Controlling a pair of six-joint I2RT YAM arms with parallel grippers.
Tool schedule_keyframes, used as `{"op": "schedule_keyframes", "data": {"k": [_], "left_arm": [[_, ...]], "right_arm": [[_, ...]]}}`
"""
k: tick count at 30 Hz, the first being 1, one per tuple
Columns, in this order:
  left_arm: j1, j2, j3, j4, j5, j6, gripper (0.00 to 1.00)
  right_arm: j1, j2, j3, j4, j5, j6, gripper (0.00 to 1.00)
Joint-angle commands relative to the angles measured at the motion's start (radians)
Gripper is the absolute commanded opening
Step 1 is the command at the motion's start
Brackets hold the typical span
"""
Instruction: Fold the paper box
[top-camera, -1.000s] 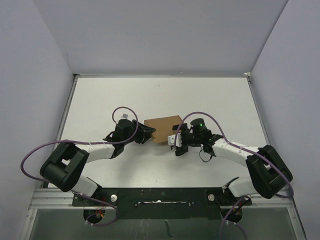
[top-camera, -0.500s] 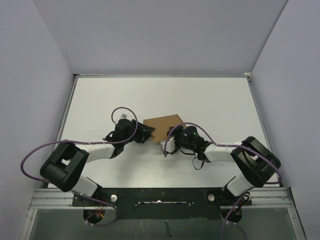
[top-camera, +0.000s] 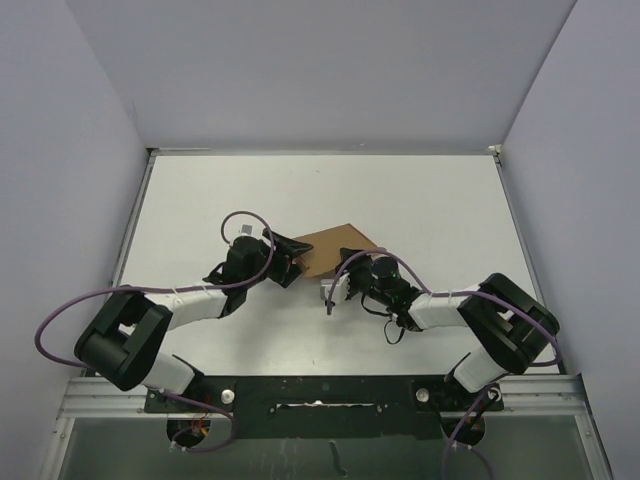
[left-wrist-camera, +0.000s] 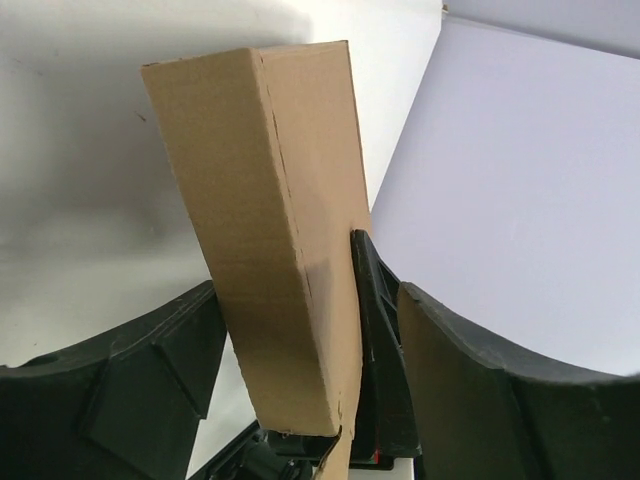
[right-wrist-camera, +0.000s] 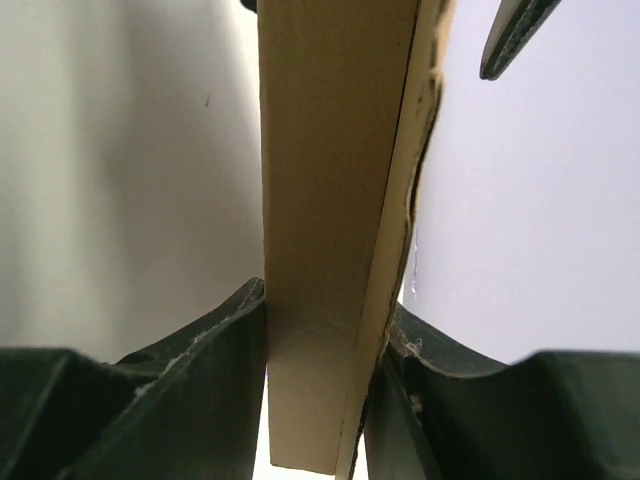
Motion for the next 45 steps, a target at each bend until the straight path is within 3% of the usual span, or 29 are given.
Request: {"op": "schedule_keyframes", "data": {"k": [1,6,14,19,26,30,36,41,45], "left_arm": [[0.0,-0.065,-0.007,0.093,-0.012,0.001,0.68],[0.0,-0.137,-0.018,0.057,-0.033,0.042,0.77],[0.003,-0.381,-0.017,-0.137,-0.099,0.239,0.96],[0.012,-0.539,-0.011,-0.236,-0.125,0.449,0.98],[0.017,-0.654,0.015,-0.277,-0.035,0.845,0.98],[0.058,-0.635,-0.034,-0.168,0.103,0.939,0.98],[0.139,-0.516,-0.122,0.129,0.34,0.901,0.98],[0.143,-0.44,-0.145,0.297,0.421,0.918,0.98],[0.144,-0.424,-0.17,0.364,0.438,0.993,0.98]], "right_arm": [[0.001,-0.038,-0.002,0.137,0.018,0.027,0.34],[-0.017,-0.095,0.011,0.113,0.011,0.095,0.3],[-0.067,-0.214,0.09,-0.108,-0.056,0.277,0.25],[-0.138,-0.277,0.207,-0.337,-0.144,0.48,0.23],[-0.251,-0.29,0.39,-0.625,-0.39,0.768,0.23],[-0.345,-0.257,0.46,-0.701,-0.608,0.974,0.24],[-0.422,-0.19,0.483,-0.674,-0.862,1.26,0.24],[-0.432,-0.142,0.458,-0.521,-0.998,1.445,0.24],[-0.431,-0.137,0.442,-0.43,-1.058,1.494,0.24]]}}
